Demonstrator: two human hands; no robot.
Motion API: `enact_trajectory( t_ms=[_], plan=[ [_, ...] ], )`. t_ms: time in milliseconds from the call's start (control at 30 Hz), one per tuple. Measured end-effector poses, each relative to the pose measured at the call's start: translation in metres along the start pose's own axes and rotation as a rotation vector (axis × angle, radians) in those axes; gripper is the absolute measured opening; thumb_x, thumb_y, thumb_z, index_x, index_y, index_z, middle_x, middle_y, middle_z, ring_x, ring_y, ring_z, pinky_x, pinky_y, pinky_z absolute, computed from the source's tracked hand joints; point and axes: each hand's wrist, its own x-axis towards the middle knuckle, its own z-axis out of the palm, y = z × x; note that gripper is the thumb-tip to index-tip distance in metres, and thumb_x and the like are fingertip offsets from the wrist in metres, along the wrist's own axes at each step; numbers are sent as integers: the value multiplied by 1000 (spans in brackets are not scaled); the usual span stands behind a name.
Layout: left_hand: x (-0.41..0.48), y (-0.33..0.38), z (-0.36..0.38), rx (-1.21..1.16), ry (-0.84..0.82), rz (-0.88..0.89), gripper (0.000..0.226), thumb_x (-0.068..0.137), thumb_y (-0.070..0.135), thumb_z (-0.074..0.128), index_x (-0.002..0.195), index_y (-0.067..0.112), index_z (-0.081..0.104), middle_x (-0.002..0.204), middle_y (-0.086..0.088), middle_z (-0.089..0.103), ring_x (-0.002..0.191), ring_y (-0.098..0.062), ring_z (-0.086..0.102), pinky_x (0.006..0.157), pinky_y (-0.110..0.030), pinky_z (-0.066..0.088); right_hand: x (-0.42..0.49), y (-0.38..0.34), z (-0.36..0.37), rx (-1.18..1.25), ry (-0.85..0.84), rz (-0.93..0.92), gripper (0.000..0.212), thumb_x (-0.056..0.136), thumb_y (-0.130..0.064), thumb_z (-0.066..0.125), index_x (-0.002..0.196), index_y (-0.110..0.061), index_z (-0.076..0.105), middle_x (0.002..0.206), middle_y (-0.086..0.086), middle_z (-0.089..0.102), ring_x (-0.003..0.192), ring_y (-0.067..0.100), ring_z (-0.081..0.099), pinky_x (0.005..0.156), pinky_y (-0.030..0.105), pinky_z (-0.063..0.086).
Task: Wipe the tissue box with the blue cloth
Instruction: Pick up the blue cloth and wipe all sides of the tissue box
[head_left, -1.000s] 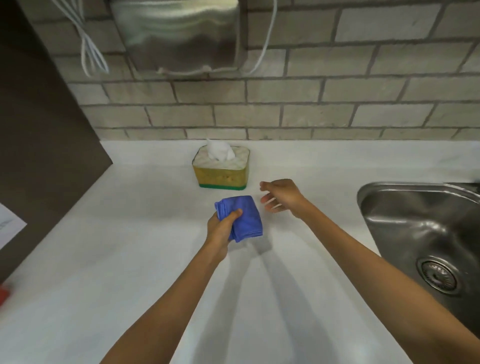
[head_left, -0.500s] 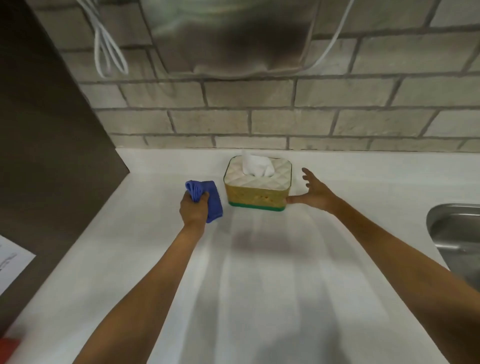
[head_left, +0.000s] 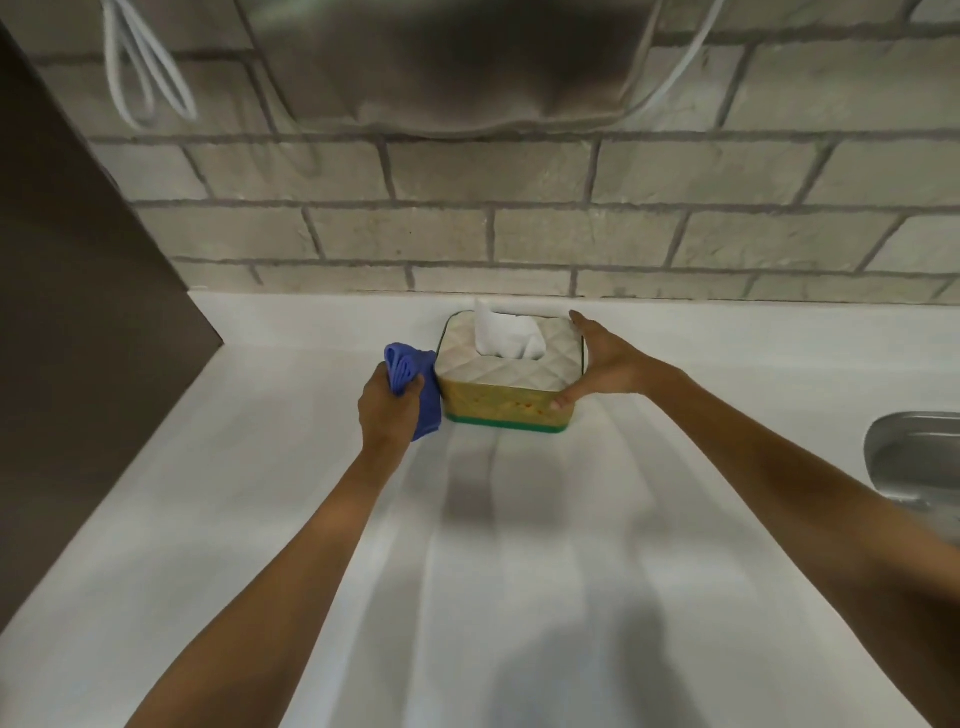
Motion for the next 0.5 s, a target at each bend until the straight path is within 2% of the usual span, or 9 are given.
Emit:
enact_trajectory(
  t_ms=[100,233,367,500],
  plan=[
    [-10,-2,1,6,19,27,7,88,11,56,89,13,49,81,-2,55,83,-23,52,68,-28,41,-10,3,3,11,9,-6,138,46,-34,89,149,-21,-2,159,1,10,145,20,16,114,34,24],
    [-35,-3,2,1,7,31,6,87,11,56,87,10,50,71,2,54,80,-24,53,70,-31,41,-37,12,6,-3,20,3,142,43,-38,89,149,-21,-2,157,-1,10,144,20,17,112,32,25],
    [-70,-5,3,6,9,-7,6,87,14,56,88,12,51,85,-6,58,80,-25,54,71,-32,41,-76,25,11,-32,17,23,144,41,-41,89,149,-20,-5,152,-2,9,141,21,20,108,30,29],
    [-109,-2,5,2,-3,3,5,86,13,56,85,12,52,81,-6,58,76,-25,53,69,-29,40,-120,38,12,-41,13,38,142,44,-40,88,149,-20,-6,148,0,11,139,22,23,104,25,30]
  ],
)
